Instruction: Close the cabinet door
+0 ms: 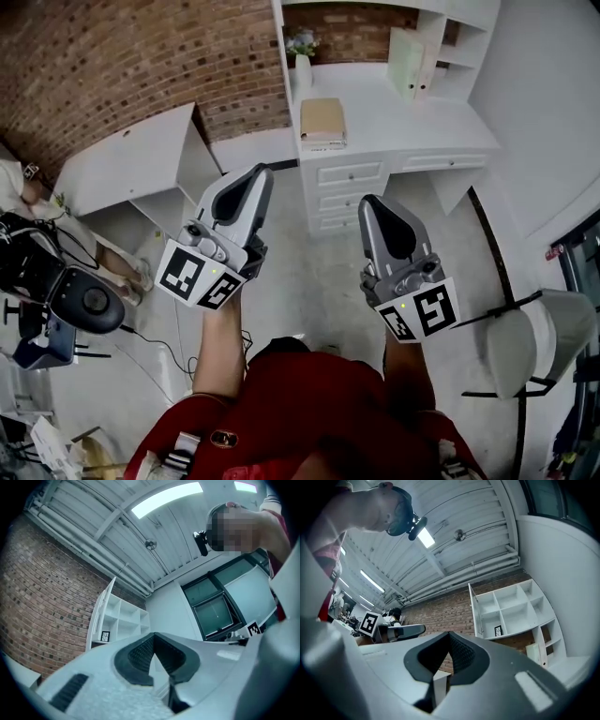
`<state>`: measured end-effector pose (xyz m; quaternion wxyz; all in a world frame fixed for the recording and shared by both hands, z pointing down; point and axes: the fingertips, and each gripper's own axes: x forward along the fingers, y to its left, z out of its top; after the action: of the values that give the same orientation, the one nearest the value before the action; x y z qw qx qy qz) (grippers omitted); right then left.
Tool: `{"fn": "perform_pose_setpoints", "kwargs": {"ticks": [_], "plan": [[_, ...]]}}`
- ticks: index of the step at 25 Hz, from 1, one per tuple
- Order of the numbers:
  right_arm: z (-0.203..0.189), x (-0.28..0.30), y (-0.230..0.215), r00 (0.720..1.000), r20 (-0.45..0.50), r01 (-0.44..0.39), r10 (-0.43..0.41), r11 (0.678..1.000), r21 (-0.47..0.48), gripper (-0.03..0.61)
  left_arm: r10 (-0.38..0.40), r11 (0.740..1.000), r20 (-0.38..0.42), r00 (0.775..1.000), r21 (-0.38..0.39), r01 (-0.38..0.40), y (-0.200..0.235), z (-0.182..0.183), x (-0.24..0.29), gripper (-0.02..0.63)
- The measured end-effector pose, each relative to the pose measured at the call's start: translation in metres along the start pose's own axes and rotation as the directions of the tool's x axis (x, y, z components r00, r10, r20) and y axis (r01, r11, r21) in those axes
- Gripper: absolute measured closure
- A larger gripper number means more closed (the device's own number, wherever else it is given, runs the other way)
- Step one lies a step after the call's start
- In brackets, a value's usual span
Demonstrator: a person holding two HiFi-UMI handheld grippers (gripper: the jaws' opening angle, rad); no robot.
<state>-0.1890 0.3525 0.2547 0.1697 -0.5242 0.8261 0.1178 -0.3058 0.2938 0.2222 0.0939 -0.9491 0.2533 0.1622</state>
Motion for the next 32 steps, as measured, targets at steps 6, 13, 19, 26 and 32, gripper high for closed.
{"fn": "perform_pose_setpoints", "kwargs": {"ticks": [6, 13, 19, 26, 32], "plan": [[-0.005, 0.002, -0.030, 1.000, -0.014, 0.004, -0.003, 1.000, 0.016, 0.565, 0.016, 1.000, -0.010, 1.000, -0.021, -0.017, 0.009, -0.012, 0.030, 0.611], [-0.033, 0.044, -0.066, 0.999, -0.034, 0.002, -0.002, 1.000, -0.010, 0.565, 0.024, 1.000, 0.007, 1.000, -0.007, -0.024, 0.061, -0.034, 0.069, 0.611], [-0.061, 0.121, -0.119, 0.999, -0.051, 0.002, -0.004, 0.999, -0.041, 0.565, 0.024, 1.000, 0.027, 0.999, -0.015, -0.023, 0.141, -0.059, 0.126, 0.611], [-0.108, 0.220, -0.175, 0.996, -0.073, 0.041, -0.045, 0.998, -0.054, 0.565, 0.025, 0.999, 0.037, 0.999, -0.026, -0.024, 0.254, -0.084, 0.191, 0.611], [-0.142, 0.277, -0.211, 0.993, -0.077, 0.079, -0.084, 0.994, -0.077, 0.565, 0.001, 0.999, 0.036, 0.999, -0.039, 0.000, 0.326, -0.104, 0.236, 0.611]]}}
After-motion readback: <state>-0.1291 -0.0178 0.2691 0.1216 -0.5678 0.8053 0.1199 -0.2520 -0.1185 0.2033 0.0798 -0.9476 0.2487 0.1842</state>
